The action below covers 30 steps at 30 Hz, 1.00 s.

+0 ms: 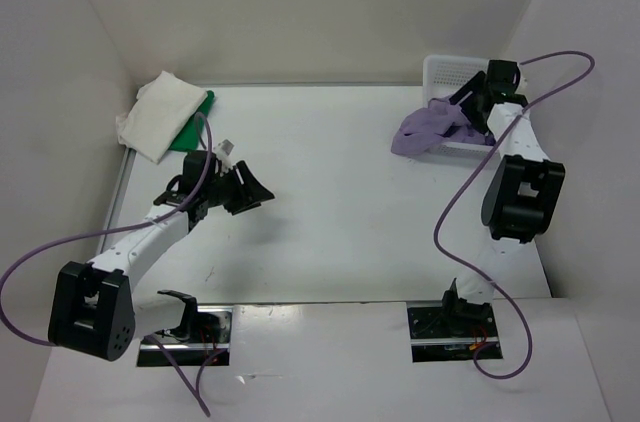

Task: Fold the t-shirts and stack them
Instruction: Grab crumpled tshirt from bin with the right arm

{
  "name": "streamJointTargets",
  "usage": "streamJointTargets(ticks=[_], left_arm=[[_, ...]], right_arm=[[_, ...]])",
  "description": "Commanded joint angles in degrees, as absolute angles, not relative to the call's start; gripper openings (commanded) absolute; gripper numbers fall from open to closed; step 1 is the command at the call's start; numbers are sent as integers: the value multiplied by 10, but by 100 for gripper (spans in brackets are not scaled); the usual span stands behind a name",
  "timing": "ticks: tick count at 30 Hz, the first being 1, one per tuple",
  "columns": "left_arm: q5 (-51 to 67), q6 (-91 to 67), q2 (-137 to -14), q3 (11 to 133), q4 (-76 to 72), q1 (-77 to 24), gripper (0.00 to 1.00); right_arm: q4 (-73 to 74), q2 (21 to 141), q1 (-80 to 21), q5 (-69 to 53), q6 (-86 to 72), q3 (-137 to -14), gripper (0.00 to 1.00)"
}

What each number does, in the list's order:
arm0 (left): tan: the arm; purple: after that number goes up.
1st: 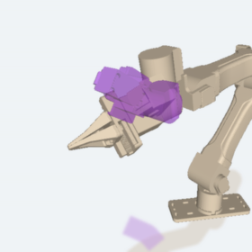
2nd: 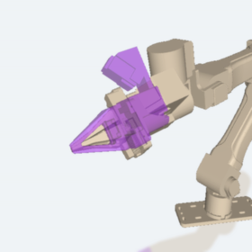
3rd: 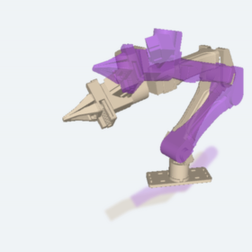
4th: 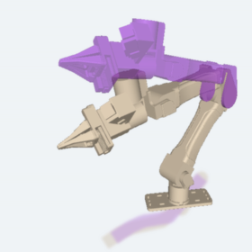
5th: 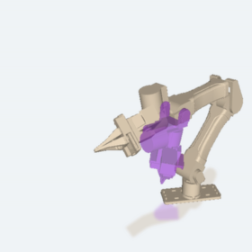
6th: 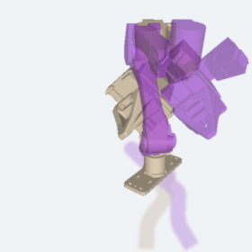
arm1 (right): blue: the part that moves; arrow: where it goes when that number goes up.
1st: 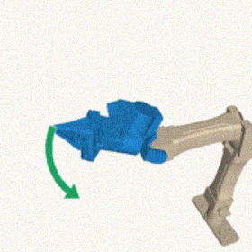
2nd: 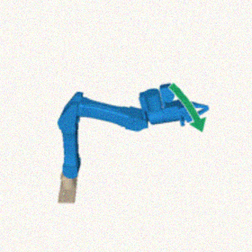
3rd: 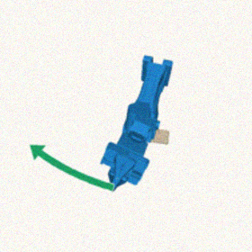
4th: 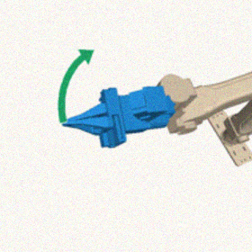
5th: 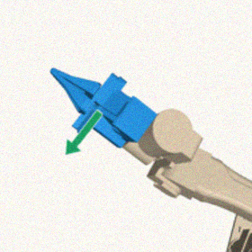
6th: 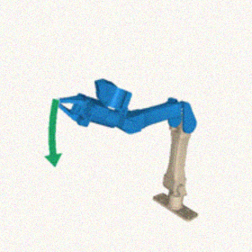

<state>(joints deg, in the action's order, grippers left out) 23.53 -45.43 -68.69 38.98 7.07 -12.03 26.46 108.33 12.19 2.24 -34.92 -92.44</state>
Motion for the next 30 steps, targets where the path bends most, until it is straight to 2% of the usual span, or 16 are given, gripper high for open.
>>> streamJointTargets(ticks=[1, 4, 8, 10, 11, 14, 15, 17, 21, 25, 30], left_arm=[[252, -457, -689, 388, 47, -120, 60], [252, -457, -700, 388, 42, -120, 60], [252, -457, -700, 388, 42, -120, 60], [252, -457, -700, 388, 37, -120, 60], [252, -457, -700, 388, 37, -120, 60], [252, -462, -707, 388, 37, -120, 60], [252, -462, -707, 388, 37, -120, 60], [252, -462, -696, 388, 37, -120, 60], [252, -468, -691, 383, 37, -120, 60], [242, -468, -691, 402, 42, -120, 60], [230, -462, -708, 443, 47, -115, 60]], right_arm=[[234, 1112, 117, 26, -358, -936, 83], [259, 1149, 117, -9, -368, -950, 83], [230, 1142, 117, -34, -392, -922, 83], [223, 1142, 117, -54, -400, -922, 76], [215, 1142, 117, -76, -405, -927, 54], [186, 1136, 117, -93, -410, -938, 24], [176, 1128, 117, -98, -410, -938, 11], [148, 1093, 117, -98, -417, -938, 2], [113, 1014, 117, -104, -417, -938, 0], [91, 928, 112, -182, -428, -983, 0], [103, 884, 10, -288, -428, -1148, 0]])
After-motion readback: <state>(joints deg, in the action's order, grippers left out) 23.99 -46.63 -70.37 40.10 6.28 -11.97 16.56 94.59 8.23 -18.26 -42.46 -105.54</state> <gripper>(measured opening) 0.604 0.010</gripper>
